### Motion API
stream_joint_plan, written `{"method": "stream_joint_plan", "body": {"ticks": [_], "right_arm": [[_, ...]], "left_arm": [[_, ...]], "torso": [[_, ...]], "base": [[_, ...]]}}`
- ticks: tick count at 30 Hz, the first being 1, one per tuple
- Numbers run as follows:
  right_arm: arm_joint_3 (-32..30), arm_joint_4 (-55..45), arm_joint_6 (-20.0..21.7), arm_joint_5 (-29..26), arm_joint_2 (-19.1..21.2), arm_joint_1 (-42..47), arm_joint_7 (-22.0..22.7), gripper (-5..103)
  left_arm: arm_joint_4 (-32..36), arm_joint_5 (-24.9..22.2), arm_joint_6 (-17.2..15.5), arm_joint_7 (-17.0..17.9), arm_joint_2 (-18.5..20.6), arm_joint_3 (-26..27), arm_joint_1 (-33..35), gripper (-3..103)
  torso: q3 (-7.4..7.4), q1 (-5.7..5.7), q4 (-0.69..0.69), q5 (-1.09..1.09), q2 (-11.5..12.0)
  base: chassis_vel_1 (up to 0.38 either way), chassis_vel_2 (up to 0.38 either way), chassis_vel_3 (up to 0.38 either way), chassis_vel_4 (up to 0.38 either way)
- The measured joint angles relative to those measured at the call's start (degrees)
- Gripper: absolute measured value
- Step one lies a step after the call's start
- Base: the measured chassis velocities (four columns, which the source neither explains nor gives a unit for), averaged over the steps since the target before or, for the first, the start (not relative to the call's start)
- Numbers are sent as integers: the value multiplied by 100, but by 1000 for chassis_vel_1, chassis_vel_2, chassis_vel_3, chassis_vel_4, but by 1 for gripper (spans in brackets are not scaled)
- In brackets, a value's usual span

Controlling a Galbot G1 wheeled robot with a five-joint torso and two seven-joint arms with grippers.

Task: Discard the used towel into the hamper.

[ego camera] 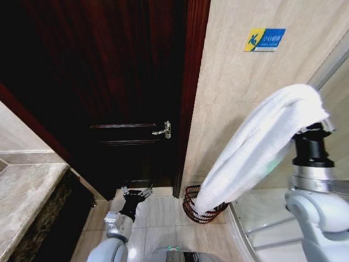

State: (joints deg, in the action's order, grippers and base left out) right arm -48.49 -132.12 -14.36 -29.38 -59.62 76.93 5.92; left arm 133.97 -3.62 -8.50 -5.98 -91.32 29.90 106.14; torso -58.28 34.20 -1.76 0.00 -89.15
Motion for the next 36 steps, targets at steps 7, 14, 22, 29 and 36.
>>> {"method": "stream_joint_plan", "body": {"ticks": [7,14,22,29,36], "right_arm": [[70,414,-80,12,45,-178,-29,7],[158,800,-282,136,-48,-178,-139,7],[523,1041,-643,445,-297,-62,-331,7],[683,1326,-947,627,-444,-21,-431,7],[769,1801,-1223,734,-599,-5,-602,7]], "left_arm": [[0,0,0,0,0,0,0,99],[0,0,0,0,0,0,0,99],[0,0,0,0,0,0,0,99],[0,0,0,0,0,0,0,99],[0,0,0,0,-1,0,0,99]], "torso": [[0,0,0,0,0],[0,0,0,0,-1],[0,0,0,0,-1],[0,0,0,-1,-1],[0,0,0,1,-1]], "base": [[0,0,0,0],[0,0,0,0],[0,0,0,0],[0,0,0,0],[0,0,0,0]]}}
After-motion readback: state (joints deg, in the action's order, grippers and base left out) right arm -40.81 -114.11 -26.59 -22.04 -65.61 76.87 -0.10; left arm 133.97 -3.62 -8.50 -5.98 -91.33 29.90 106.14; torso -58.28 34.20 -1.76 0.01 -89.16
